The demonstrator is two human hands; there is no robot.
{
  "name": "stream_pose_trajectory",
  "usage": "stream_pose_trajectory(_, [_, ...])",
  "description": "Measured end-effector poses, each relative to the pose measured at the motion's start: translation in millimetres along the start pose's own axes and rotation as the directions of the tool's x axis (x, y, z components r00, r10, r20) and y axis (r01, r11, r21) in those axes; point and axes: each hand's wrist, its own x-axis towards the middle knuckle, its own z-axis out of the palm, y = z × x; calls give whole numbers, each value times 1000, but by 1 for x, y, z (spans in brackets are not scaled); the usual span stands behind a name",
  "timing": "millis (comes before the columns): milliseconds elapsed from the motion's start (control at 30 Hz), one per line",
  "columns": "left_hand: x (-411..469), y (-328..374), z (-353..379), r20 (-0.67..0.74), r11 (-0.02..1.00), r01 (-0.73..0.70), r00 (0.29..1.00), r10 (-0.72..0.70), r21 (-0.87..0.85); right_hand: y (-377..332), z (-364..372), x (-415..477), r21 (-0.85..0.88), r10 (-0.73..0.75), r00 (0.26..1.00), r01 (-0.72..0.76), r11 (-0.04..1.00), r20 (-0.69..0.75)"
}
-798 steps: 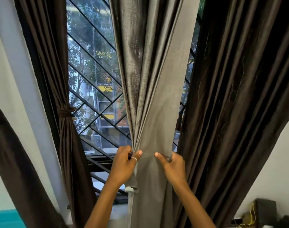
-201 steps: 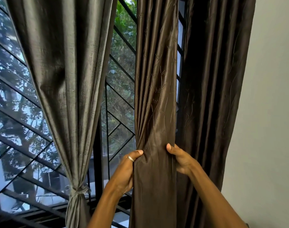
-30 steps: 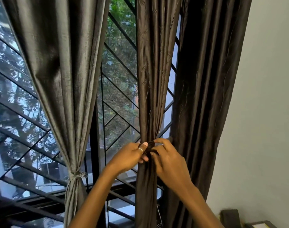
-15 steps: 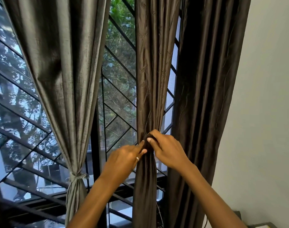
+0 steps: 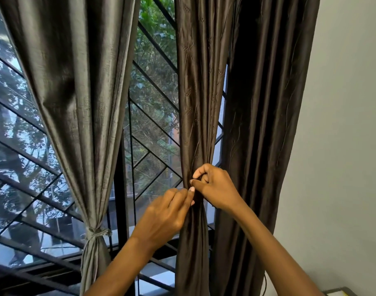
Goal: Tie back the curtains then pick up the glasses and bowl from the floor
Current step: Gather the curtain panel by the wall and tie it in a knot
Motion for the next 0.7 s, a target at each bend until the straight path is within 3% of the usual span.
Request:
stream_pose_trajectory(233, [6, 3, 1, 99, 985, -170, 981, 168, 10, -4, -5, 5, 76, 74, 997, -76, 994, 26])
stream_pose_trajectory(333, [9, 5, 1, 140, 984, -179, 974, 179, -14, -4, -3, 4, 133, 102, 995, -103, 986, 10])
stream_pose_trajectory(500, [19, -2, -4, 183, 977, -53, 979, 92, -206, -1, -2, 4, 242, 163, 987, -161, 957, 13])
stream_pose_trajectory(700, [34, -12, -6, 393, 873, 163, 919, 36, -460, 3, -5, 4, 249, 165, 986, -168, 954, 32])
